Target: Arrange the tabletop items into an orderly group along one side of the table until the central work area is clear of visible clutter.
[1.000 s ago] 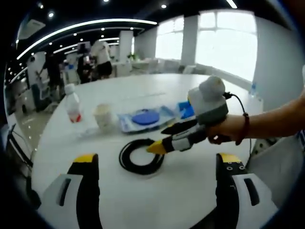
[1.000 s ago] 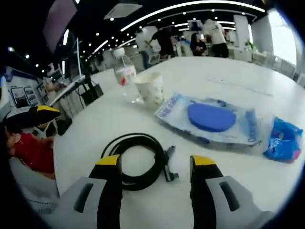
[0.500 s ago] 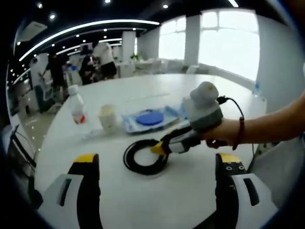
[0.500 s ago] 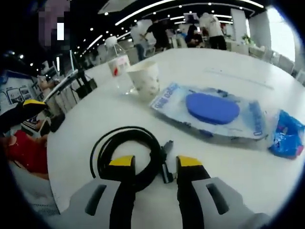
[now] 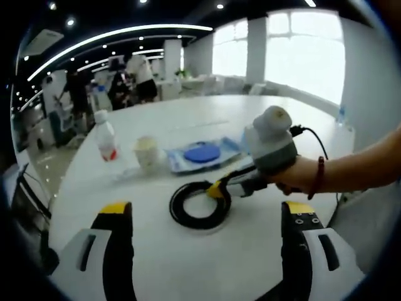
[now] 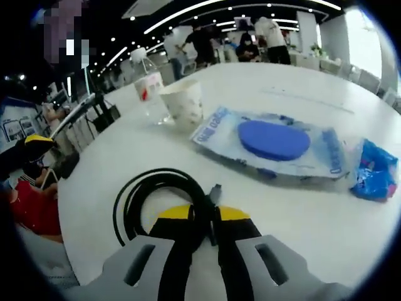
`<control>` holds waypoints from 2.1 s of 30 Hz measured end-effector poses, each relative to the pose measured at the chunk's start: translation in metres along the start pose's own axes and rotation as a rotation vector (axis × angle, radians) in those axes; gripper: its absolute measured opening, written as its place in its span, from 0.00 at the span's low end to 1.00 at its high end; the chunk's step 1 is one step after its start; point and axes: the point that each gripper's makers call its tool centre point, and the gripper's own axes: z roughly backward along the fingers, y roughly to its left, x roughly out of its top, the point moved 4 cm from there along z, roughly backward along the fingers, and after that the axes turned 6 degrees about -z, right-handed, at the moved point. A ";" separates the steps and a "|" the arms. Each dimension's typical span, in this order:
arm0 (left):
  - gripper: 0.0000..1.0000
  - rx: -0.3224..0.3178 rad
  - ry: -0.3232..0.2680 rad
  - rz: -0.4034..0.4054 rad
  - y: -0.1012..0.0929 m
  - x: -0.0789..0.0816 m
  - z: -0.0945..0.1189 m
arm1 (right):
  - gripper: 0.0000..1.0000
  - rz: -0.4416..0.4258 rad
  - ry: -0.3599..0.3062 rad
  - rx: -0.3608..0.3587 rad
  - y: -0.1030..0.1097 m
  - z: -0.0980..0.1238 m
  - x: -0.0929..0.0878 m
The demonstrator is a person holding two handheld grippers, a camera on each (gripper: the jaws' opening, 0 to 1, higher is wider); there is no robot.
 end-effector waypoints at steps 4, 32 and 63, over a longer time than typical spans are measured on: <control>0.95 0.002 -0.006 -0.007 0.000 0.001 0.000 | 0.12 -0.045 0.000 -0.012 0.000 0.002 -0.001; 0.93 0.009 -0.005 -0.040 -0.001 0.002 -0.002 | 0.11 -0.182 -0.019 -0.011 -0.034 0.063 0.019; 0.92 0.001 0.016 -0.054 -0.003 -0.003 -0.002 | 0.11 -0.211 -0.004 -0.116 -0.096 0.102 0.014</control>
